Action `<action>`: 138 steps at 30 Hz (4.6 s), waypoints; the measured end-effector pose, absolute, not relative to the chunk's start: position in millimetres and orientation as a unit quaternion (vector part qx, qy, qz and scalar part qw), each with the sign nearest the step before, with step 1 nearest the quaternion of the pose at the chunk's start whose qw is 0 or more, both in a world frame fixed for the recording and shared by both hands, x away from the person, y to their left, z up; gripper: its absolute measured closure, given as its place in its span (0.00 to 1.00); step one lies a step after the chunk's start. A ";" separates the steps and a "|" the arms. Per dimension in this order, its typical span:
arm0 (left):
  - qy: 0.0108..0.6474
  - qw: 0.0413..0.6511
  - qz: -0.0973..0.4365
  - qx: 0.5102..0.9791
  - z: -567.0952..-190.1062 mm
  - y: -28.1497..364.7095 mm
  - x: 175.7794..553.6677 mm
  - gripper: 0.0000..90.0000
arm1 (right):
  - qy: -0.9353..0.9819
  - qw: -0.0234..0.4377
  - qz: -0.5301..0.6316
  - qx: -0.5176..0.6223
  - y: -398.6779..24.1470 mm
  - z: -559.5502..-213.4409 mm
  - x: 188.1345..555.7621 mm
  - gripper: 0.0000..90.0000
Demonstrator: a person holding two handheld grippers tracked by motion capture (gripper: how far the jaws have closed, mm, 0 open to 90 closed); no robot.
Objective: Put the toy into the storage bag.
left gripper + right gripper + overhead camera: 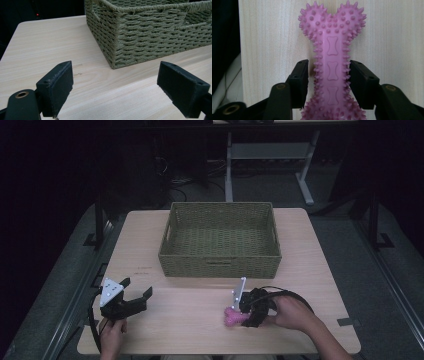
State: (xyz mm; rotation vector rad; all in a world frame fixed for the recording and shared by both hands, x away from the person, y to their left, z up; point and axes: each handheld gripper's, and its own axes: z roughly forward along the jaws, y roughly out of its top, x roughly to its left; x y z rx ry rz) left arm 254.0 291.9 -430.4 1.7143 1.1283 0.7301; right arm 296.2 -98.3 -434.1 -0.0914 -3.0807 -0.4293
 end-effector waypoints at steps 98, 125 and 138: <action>0.465 0.470 0.295 0.690 -430.9 296.1 259.0 0.14 | -0.969 0.015 -0.234 -0.075 -118.5 -288.3 424.7 0.65; 0.465 0.468 0.295 0.691 -431.4 295.5 258.5 0.14 | -0.969 0.016 -0.223 -0.102 -117.9 -308.8 474.1 0.65; 0.467 0.470 0.293 0.689 -432.0 297.9 259.6 0.14 | -0.969 0.027 -0.213 -0.119 -116.5 -327.6 490.6 0.65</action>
